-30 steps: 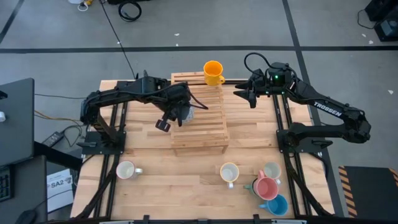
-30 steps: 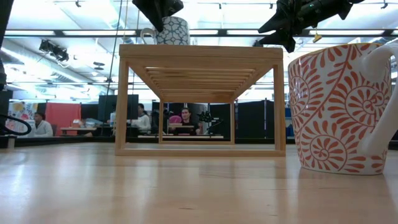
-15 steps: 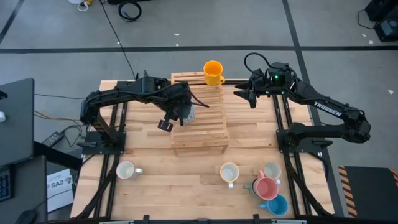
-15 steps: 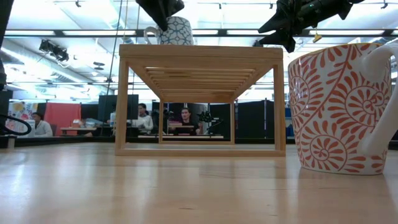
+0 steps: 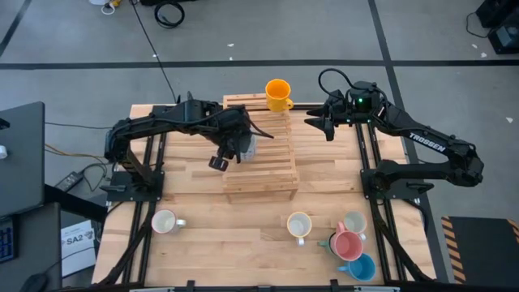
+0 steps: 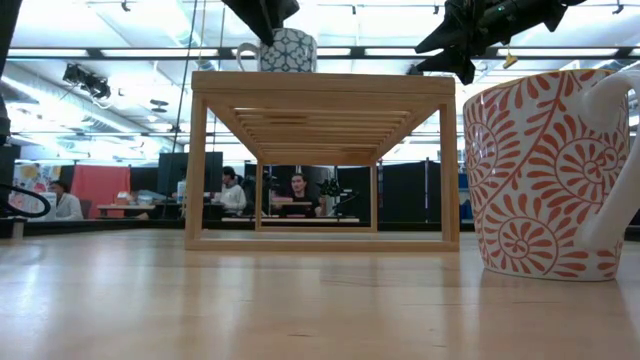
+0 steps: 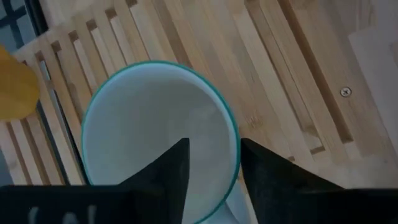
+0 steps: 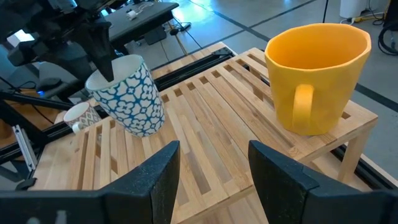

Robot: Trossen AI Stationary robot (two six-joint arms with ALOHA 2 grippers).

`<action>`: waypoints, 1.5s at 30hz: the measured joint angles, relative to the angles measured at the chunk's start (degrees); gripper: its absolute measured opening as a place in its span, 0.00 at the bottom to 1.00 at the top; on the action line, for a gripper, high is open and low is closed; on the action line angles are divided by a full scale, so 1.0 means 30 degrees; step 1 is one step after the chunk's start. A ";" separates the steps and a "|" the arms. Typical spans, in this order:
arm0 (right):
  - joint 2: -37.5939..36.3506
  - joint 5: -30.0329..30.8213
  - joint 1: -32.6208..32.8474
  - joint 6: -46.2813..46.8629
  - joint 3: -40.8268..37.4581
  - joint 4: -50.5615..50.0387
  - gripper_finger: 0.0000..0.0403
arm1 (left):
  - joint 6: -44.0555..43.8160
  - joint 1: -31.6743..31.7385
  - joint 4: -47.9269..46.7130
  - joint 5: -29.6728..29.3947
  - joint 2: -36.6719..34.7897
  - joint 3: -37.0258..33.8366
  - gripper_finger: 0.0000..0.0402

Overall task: Place coffee mugs
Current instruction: Put the left blue cup on the shelf

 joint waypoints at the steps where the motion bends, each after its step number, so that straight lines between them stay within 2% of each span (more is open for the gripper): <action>1: -0.0002 0.0000 -0.0003 0.0000 0.0002 -0.0001 0.49 | -0.0001 0.0000 0.0179 -0.0007 0.0000 0.0000 0.39; 12: 0.0000 0.0000 0.0000 -0.0051 0.0000 -0.0006 0.49 | -0.0362 0.0000 0.0819 -0.0254 -0.0087 0.0106 0.38; 18: 0.0000 0.0000 0.0000 -0.0058 0.0000 -0.0004 0.49 | -0.1297 -0.0251 -0.0268 -0.0787 -0.0131 0.2171 0.38; 24: 0.0000 0.0000 -0.0005 -0.0058 0.0000 -0.0021 0.49 | -0.5146 -0.0764 -0.3086 -0.0942 -0.0157 0.4591 0.38; 28: 0.0000 0.0000 -0.0004 -0.0058 0.0000 -0.0021 0.49 | -0.8738 -0.1245 -0.5332 -0.1008 -0.0288 0.4972 0.38; 33: 0.0000 0.0006 -0.0007 -0.0060 0.0000 -0.0028 0.49 | -1.0042 -0.2407 -0.4551 -0.1857 -0.1431 0.2833 0.38; 39: 0.0000 0.0000 0.0000 -0.0066 0.0007 -0.0196 0.49 | -1.2559 -0.3335 -0.3700 -0.3738 -0.3874 -0.1471 0.38; 45: -0.0007 0.0004 0.0015 -0.0066 0.0002 -0.0192 0.49 | -1.2998 -0.3643 0.1781 -0.4166 -0.7060 -0.7398 0.38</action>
